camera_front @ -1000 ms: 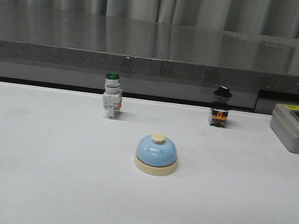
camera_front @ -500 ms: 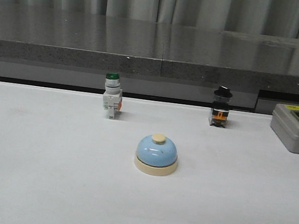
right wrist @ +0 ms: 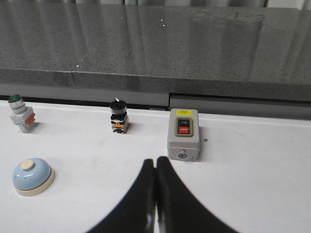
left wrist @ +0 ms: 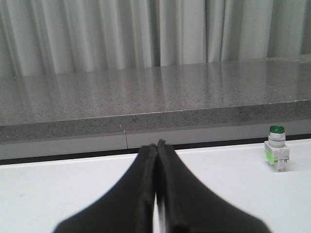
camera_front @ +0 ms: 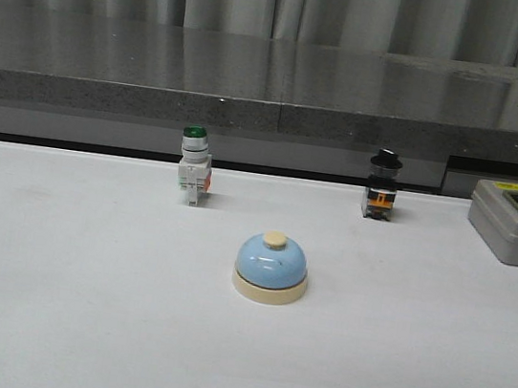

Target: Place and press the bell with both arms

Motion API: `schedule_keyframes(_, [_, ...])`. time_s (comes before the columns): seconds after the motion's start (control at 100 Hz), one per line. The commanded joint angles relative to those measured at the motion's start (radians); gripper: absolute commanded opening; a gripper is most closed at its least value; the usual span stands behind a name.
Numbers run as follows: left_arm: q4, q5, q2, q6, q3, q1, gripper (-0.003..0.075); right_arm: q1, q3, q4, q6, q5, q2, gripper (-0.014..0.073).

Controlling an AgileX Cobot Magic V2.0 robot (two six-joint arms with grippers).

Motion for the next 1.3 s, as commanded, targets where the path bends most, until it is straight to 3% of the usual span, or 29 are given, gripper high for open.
schedule_keyframes(0.0, [-0.006,-0.081,-0.031,-0.01,0.042,0.0,-0.002,-0.008,0.042,-0.014,-0.007,-0.167,-0.036,-0.006])
schedule_keyframes(0.32, [-0.006,-0.081,-0.031,-0.01,0.042,0.0,-0.002,-0.008,0.278,-0.013,-0.007,-0.381,-0.207,-0.006])
schedule_keyframes(0.59, [-0.006,-0.081,-0.031,-0.01,0.042,0.0,-0.002,-0.009,0.406,0.021,-0.007,-0.48,-0.21,-0.006])
schedule_keyframes(1.29, [-0.006,-0.081,-0.031,-0.01,0.042,0.0,-0.002,-0.009,0.405,0.024,-0.007,-0.463,-0.21,-0.006])
